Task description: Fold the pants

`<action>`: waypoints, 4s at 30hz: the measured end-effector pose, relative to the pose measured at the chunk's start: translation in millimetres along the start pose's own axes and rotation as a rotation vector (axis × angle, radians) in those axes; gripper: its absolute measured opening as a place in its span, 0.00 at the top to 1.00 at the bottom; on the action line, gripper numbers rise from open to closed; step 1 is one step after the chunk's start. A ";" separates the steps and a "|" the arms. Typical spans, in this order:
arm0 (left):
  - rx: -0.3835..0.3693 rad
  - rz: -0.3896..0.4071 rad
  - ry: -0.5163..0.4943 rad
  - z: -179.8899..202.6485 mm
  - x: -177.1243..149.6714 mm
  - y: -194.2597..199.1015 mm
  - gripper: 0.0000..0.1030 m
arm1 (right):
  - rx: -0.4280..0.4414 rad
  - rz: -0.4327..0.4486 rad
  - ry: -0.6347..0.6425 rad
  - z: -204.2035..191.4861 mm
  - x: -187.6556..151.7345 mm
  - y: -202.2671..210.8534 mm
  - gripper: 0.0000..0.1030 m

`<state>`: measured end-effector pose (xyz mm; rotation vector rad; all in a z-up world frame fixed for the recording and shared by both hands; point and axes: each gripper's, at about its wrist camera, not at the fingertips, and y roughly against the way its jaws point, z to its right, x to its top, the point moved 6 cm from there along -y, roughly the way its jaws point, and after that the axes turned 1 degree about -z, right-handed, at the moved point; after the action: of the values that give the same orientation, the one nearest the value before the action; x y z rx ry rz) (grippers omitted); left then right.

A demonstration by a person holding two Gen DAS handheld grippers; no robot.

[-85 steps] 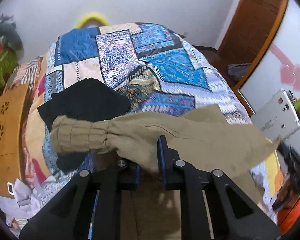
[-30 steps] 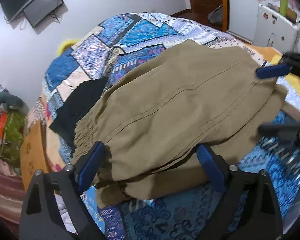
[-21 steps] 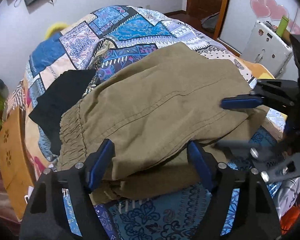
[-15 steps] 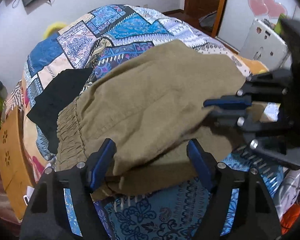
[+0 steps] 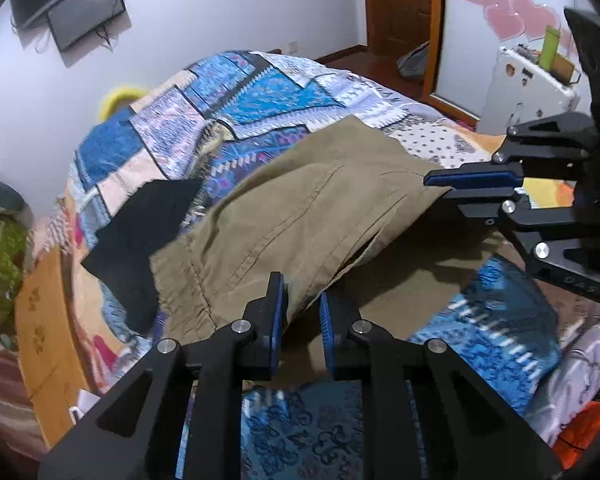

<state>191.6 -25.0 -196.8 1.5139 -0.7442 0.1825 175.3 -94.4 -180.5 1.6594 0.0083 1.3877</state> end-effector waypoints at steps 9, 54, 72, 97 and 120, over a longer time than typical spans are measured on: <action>-0.067 -0.053 0.061 6.8 -28.2 -18.6 0.83 | 0.047 -0.073 -0.044 -8.9 -32.8 -8.5 0.93; 0.057 -0.044 0.344 -89.8 -59.4 -26.0 0.46 | -0.009 -0.171 -0.535 85.6 -120.2 11.7 0.69; 0.154 -0.004 0.386 -121.9 -40.4 1.2 0.33 | -0.043 -0.182 -0.450 102.4 -99.3 22.0 0.63; 0.003 -0.149 0.479 -161.6 4.1 -128.1 0.23 | -0.049 -0.251 -0.544 246.7 -54.6 -144.9 0.51; 0.100 0.003 0.461 -165.6 26.0 -61.3 0.29 | -0.013 -0.248 -0.487 209.8 -19.8 -105.1 0.67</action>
<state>299.4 116.1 -215.1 1.4890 -0.3723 0.5571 385.2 -179.0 -245.5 1.8753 -0.0729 0.7764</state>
